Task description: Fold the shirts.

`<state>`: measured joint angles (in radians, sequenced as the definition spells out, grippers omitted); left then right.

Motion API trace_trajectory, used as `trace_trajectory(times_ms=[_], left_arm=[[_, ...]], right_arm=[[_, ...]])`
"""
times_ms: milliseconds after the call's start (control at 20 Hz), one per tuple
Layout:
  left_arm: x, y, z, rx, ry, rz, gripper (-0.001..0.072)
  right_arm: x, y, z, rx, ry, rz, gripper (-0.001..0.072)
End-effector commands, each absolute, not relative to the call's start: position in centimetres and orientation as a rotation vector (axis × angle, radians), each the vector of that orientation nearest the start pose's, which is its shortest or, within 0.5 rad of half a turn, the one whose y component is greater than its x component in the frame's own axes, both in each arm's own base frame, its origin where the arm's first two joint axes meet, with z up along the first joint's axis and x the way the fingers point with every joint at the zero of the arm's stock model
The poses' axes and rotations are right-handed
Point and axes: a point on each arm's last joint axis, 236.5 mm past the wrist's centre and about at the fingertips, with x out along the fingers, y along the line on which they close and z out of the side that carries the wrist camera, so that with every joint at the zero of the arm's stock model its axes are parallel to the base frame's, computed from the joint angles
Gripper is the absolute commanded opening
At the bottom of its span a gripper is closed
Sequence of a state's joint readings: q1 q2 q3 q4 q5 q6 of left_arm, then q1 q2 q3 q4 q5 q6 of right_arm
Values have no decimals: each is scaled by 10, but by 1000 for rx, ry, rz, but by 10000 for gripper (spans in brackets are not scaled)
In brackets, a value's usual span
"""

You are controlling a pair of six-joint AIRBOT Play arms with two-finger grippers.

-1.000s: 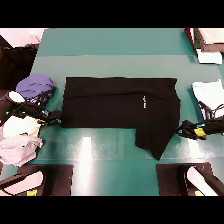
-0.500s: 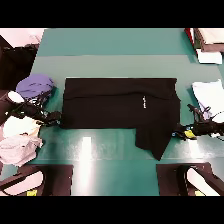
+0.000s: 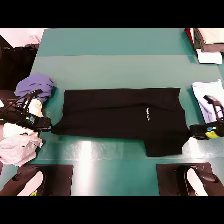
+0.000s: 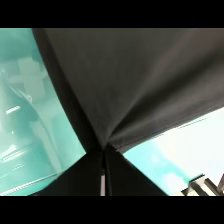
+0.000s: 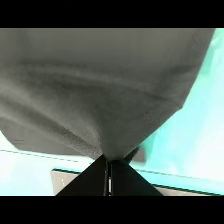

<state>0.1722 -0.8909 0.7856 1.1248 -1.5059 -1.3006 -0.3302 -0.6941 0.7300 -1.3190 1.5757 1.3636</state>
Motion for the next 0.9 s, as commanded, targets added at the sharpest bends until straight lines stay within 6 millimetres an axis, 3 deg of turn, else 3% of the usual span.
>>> trace_trajectory(times_ms=[0, 150, 350, 850], left_arm=[[239, -74, 33, -344, 1360, -387, 22], [293, -66, 55, -371, 1132, -318, 21], [341, -54, 68, -401, 993, -257, 22], [432, -48, 27, -534, 1056, -245, 23]], right_arm=[[205, -5, 51, 225, 1365, 80, 19], [250, -4, 52, 190, 1327, 108, 19], [308, -5, 48, 166, 1292, 124, 19], [397, -18, 27, 206, 1306, 121, 21]])
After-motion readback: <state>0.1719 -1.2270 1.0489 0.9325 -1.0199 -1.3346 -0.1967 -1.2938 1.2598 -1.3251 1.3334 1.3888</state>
